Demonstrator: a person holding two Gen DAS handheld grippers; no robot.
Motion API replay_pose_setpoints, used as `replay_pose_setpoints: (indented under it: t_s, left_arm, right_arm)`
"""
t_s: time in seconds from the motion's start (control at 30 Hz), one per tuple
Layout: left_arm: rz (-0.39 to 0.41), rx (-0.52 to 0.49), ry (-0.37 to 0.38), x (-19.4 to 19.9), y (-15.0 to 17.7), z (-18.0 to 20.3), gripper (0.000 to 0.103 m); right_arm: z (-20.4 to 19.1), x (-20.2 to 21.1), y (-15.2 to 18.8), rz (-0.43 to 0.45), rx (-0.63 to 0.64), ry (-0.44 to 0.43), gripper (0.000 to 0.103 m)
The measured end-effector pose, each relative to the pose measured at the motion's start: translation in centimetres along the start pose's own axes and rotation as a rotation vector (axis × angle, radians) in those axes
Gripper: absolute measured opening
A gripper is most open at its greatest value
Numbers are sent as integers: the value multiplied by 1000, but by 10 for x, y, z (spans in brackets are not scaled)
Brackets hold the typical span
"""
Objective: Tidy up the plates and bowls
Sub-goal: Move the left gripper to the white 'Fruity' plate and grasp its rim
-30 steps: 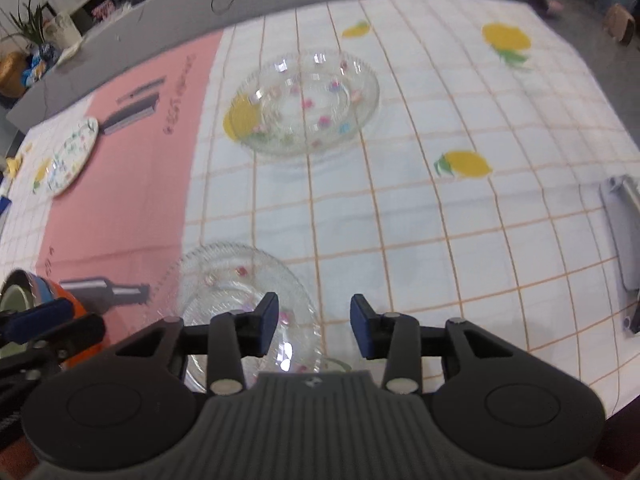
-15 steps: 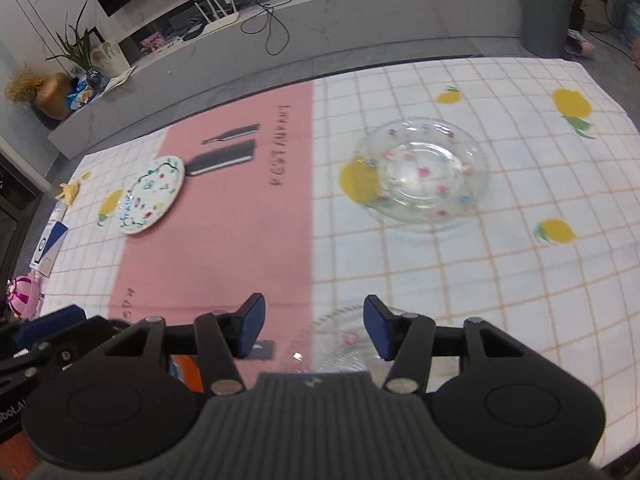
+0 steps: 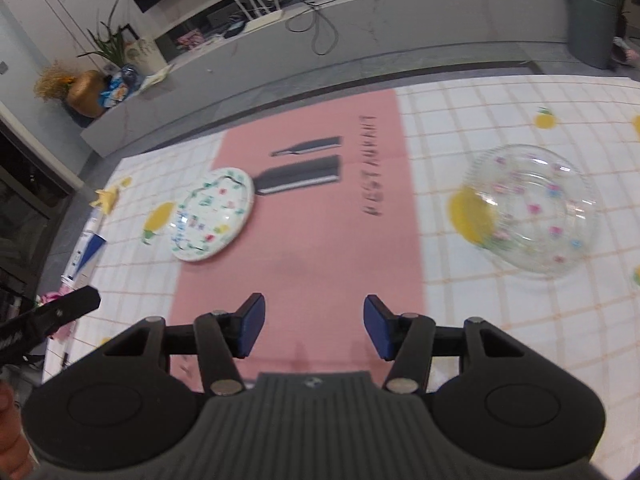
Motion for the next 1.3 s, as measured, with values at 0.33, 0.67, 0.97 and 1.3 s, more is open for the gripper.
replay_pose_setpoints:
  t_s: [0.33, 0.67, 0.97, 1.3]
  left_arm:
    - [19, 103, 38, -70, -38, -45, 43]
    - [-19, 220, 35, -141, -31, -85, 43]
    - [-40, 252, 76, -164, -30, -89, 39]
    - [-40, 279, 121, -171, -30, -86, 21]
  right_arm:
    - [-34, -72, -40, -13, 35, -61, 46]
    - [-39, -148, -69, -67, 41, -81, 34]
    - [-40, -182, -79, -81, -7, -107, 27]
    - [-42, -194, -80, -80, -103, -188, 12]
Point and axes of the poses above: each gripper's, at about its wrist camera, not at the fingertips, and x roughly against the way its jaws point, z to its right, y to its underside, the point moved 10 cm from there along -x, roughly the way its jaws point, and after that the axes turned 5 degrees about x, right-handed, at the moved point
